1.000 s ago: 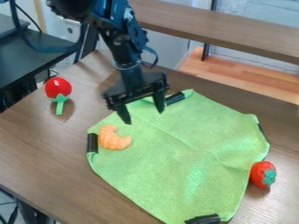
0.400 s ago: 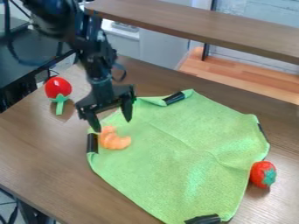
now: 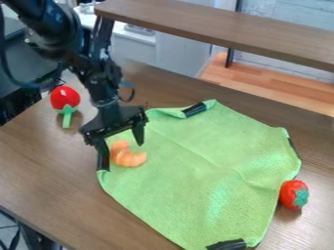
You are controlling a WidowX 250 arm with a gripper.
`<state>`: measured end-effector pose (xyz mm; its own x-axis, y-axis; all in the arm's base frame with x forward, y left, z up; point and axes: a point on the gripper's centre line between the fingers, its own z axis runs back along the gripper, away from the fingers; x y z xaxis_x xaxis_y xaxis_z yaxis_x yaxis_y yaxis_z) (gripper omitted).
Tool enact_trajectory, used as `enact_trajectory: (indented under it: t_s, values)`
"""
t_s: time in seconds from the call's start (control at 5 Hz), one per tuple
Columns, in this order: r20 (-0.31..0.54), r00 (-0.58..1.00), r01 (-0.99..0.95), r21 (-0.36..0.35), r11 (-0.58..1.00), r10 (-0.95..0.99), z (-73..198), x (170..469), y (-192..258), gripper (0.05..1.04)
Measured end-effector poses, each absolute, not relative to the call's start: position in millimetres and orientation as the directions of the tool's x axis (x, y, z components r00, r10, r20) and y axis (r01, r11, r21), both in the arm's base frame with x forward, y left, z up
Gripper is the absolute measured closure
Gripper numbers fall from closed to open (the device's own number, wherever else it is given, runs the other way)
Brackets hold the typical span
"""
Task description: Move the croissant to the top left side of the table
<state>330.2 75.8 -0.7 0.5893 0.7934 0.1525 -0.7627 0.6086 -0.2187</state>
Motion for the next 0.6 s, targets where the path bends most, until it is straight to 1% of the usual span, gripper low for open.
enact_trajectory:
  t_s: [0.2, 0.4, 0.6]
  values:
    - [0.150, 0.601, -0.752, -0.226, 0.619, 0.785, -12.4, 328.8, 69.8, 0.396]
    - [0.178, 0.596, -0.748, -0.233, 0.622, 0.783, -13.8, 331.1, 70.9, 0.571]
    - [0.209, 0.592, -0.744, -0.230, 0.628, 0.778, -14.9, 331.7, 68.3, 0.574]
